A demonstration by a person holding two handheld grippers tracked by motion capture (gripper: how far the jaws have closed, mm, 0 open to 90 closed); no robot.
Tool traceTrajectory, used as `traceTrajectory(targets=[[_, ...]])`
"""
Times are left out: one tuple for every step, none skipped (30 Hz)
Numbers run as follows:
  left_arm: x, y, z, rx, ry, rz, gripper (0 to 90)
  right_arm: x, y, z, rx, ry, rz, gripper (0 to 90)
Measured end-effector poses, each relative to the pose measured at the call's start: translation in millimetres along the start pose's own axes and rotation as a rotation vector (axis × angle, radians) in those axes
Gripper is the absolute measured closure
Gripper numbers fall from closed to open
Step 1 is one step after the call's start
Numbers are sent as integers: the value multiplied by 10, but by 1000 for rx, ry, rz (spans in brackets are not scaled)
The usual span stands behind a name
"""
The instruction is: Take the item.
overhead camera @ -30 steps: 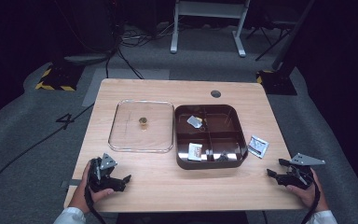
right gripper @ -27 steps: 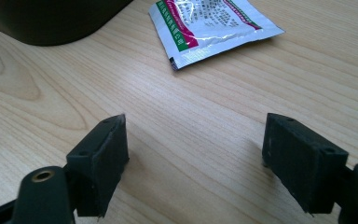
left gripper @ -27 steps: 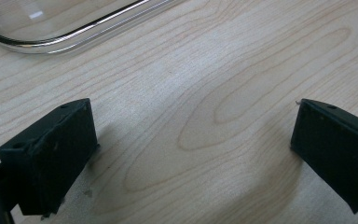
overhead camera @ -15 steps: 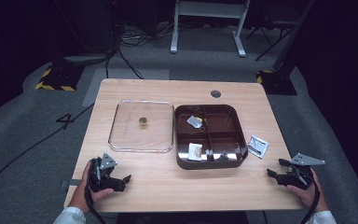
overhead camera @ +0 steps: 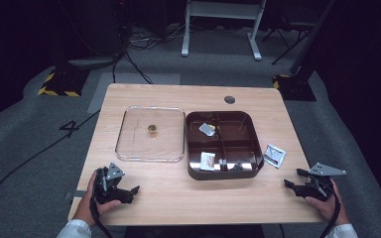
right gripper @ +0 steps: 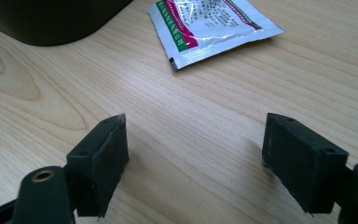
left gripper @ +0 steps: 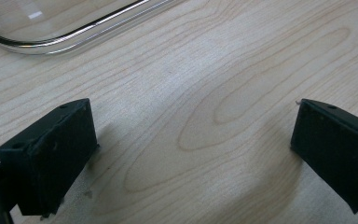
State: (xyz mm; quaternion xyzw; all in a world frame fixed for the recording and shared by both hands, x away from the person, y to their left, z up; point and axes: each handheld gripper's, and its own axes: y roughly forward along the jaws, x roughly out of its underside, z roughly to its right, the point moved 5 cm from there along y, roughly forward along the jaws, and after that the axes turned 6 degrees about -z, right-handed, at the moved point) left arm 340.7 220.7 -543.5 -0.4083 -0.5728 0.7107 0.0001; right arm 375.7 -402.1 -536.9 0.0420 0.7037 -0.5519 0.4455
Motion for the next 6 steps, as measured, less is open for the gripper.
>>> traceTrajectory(targets=[[0,0,0,0,0,0,3,0,0,0,0,0,0,226],[0,-1,0,0,0,-1,3,0,0,0,0,0,0,226],[0,-1,0,1,0,-1,3,0,0,0,0,0,0,225],[1,-1,0,1,-1,-2,2,0,0,0,0,0,0,226],[1,-1,0,1,-1,-2,3,0,0,0,0,0,0,226],[0,0,2,2,-2,-2,2,0,0,1,0,-2,1,226]])
